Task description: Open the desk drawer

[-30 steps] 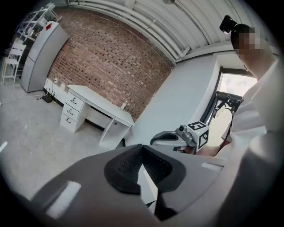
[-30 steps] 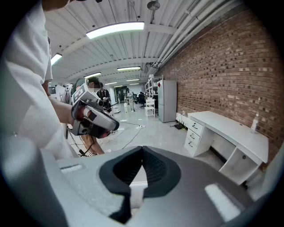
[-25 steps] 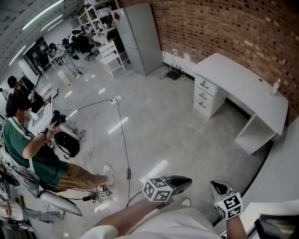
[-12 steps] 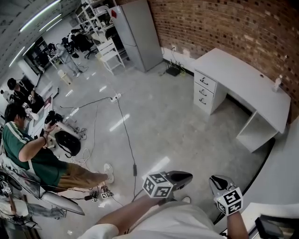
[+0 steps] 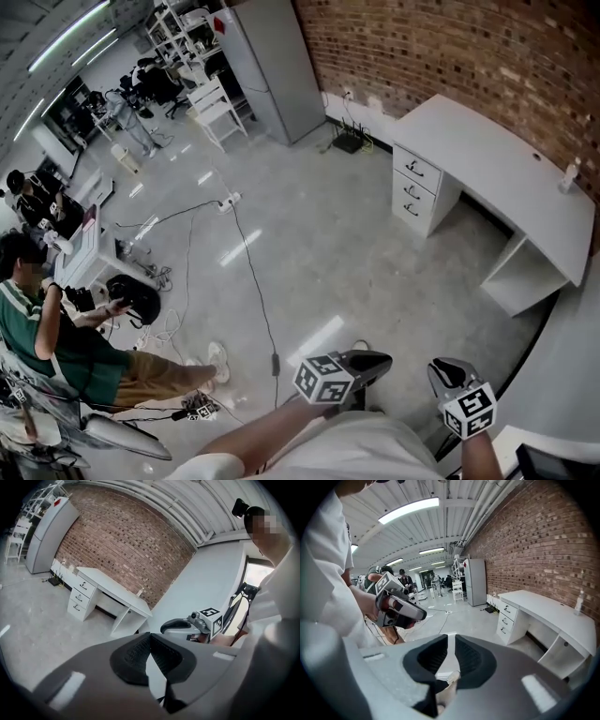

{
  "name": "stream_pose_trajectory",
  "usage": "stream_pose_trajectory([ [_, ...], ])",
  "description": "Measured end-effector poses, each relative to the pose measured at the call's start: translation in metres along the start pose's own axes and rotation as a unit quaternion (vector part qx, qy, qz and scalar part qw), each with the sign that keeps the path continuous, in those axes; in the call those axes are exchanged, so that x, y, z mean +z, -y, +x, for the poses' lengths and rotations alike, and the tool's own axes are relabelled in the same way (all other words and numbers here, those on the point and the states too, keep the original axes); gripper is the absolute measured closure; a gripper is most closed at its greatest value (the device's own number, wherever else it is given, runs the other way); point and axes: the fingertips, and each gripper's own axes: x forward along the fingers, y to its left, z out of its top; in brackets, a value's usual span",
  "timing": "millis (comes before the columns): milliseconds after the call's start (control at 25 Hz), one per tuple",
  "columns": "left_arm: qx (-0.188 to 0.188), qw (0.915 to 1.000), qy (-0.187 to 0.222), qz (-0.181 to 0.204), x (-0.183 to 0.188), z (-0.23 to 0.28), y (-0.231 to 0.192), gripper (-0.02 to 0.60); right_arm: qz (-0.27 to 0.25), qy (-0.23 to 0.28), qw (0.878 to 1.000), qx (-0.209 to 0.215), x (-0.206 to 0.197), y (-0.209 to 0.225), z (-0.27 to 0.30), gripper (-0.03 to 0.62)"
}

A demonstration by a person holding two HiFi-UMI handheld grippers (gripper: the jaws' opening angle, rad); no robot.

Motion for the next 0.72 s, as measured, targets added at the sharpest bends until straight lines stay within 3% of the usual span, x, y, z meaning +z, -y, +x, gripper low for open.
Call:
stream_pose_trajectory([
  [400, -0.039, 0.9991, -0.013, 0.009, 0.112, 0.019, -0.143, 0.575, 0.002, -0.014, 0.999, -0.032, 0.098, 0.089, 0.123, 0.557],
  [720, -0.043, 0.9977, 0.003, -0.053, 0.173, 0.041, -0.242, 0.575, 0.005, -0.032, 0.999, -0.036, 0.160, 0.147, 0.196, 0.559],
])
